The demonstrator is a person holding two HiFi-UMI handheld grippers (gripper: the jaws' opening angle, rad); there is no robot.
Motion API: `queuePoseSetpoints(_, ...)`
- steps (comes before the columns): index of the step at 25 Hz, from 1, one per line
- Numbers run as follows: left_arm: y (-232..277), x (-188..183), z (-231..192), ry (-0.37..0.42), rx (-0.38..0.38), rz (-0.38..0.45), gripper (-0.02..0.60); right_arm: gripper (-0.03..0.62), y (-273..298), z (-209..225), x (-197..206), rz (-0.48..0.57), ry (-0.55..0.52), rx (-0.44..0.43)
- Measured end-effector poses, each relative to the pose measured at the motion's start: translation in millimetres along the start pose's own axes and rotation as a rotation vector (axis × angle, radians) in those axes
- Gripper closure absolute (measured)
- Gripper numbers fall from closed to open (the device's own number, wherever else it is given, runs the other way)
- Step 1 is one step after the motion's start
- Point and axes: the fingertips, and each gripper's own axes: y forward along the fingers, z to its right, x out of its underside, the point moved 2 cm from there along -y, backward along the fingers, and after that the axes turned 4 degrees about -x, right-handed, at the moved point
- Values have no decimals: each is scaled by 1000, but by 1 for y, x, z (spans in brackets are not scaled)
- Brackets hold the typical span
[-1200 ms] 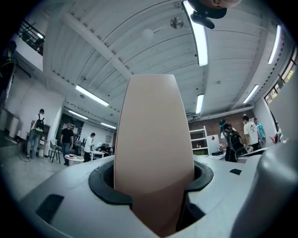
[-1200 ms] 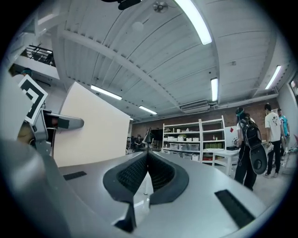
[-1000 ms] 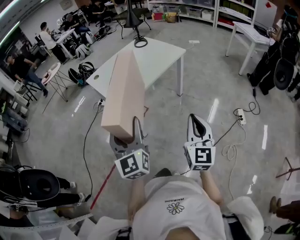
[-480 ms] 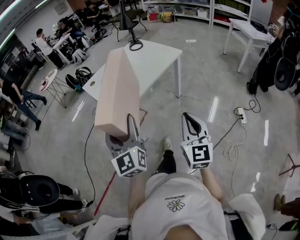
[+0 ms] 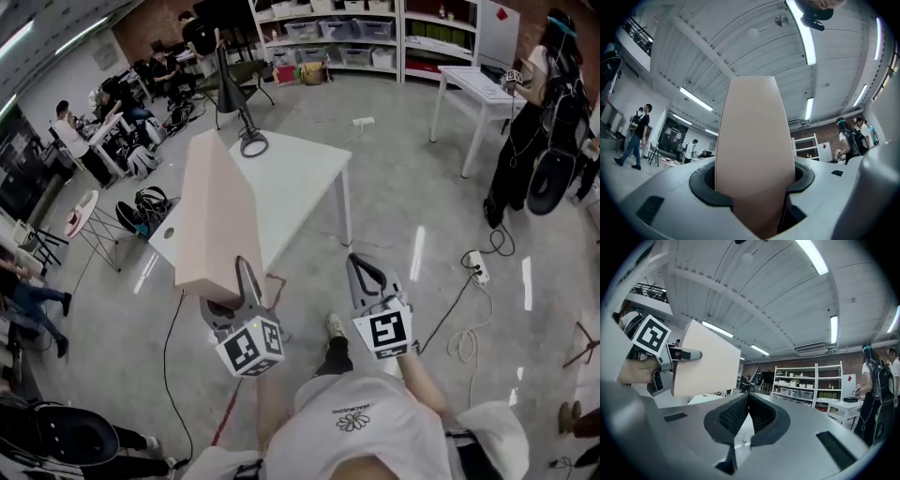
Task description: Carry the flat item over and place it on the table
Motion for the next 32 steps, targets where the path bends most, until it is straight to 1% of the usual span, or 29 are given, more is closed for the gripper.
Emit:
queuePoseSetpoints(2, 34, 8, 4, -6, -6, 0, 285, 583, 31, 14, 7, -32, 3, -9)
queuePoseSetpoints(5, 86, 20, 10, -22, -19, -12, 285, 583, 79, 33, 19, -83, -22, -41)
queuePoseSetpoints(8, 134, 33, 12, -23, -15, -32, 285, 583, 128, 47, 25, -107, -2, -49)
queuePoseSetpoints(10, 166, 42, 11, -15, -14, -28, 285, 583, 165, 57, 25, -108, 2, -38)
queuePoseSetpoints(15, 244, 63, 17, -8, -46, -19, 285, 583, 255, 92, 23, -82, -23, -30)
queuePoseSetpoints(18, 283, 74, 16, 21, -45, -16, 285, 583, 300, 105, 25, -63, -18, -26)
queuePoseSetpoints(20, 298, 78, 10, 40, -55, -8, 285, 583, 328, 110, 26, -54, -35, -21)
queuePoseSetpoints(22, 306, 79, 6, 49, -78, -7, 285, 583, 351, 112, 18, -28, -55, -34)
queuePoseSetpoints(27, 322, 76, 2, 65, -149, -37, 285, 583, 395, 121, -7, 50, -61, -121)
queuePoseSetpoints(29, 317, 81, -4, 83, -207, -47, 285, 583, 409, 117, -4, 69, -34, -160)
queuePoseSetpoints(32, 309, 82, -17, 89, -336, -54, 285, 583, 431, 103, -3, 96, 50, -249)
